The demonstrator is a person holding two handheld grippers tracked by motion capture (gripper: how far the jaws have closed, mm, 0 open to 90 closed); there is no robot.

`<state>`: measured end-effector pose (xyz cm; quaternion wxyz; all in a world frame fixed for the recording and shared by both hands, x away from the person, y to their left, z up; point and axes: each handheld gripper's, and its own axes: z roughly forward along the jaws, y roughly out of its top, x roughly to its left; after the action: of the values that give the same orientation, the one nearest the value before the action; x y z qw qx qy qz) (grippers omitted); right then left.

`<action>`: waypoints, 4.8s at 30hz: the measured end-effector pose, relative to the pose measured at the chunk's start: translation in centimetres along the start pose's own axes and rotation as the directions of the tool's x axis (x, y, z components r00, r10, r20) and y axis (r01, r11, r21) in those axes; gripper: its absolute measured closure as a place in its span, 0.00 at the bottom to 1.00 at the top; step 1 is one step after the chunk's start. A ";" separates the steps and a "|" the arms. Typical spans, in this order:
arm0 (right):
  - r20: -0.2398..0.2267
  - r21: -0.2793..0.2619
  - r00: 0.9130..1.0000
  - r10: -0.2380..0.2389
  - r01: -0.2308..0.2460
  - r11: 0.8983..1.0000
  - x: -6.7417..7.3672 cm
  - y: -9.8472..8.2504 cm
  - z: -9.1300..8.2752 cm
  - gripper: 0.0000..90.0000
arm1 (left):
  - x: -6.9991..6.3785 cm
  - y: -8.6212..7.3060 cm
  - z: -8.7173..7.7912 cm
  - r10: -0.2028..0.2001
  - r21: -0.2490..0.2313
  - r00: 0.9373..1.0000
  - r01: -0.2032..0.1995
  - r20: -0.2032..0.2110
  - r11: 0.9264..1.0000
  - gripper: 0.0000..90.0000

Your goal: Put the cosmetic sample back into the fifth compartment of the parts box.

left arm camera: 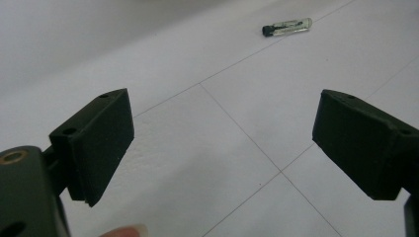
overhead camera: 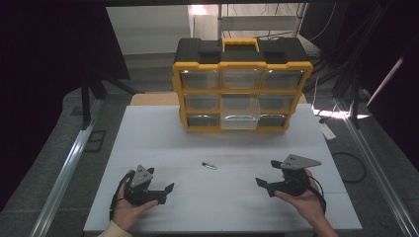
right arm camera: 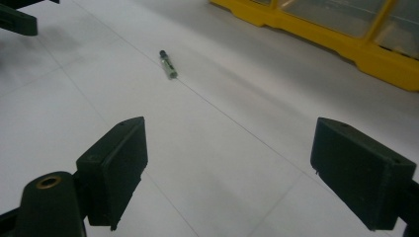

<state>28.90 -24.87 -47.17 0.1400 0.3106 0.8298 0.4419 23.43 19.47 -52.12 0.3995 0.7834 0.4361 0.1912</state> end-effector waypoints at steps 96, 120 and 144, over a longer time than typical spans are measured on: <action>-0.147 0.095 0.981 -0.126 0.141 0.985 3.5 7.8 6.9 0.17 | -0.3 0.0 0.0 0.020 -0.007 1.000 -0.020 0.003 1.000 0.11; -0.191 0.121 0.968 -0.165 0.190 0.974 4.9 8.9 9.8 0.18 | -0.3 0.0 0.1 0.019 -0.005 1.000 -0.019 0.010 1.000 0.11; -0.222 0.183 0.963 -0.155 0.197 0.963 5.1 9.2 12.8 0.19 | -0.4 0.0 0.1 0.026 -0.004 1.000 -0.026 0.007 1.000 0.11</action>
<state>35.11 -9.51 -46.76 0.0597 0.2005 0.9051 0.3701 23.29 19.13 -52.14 0.4001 0.7889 0.4239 0.1945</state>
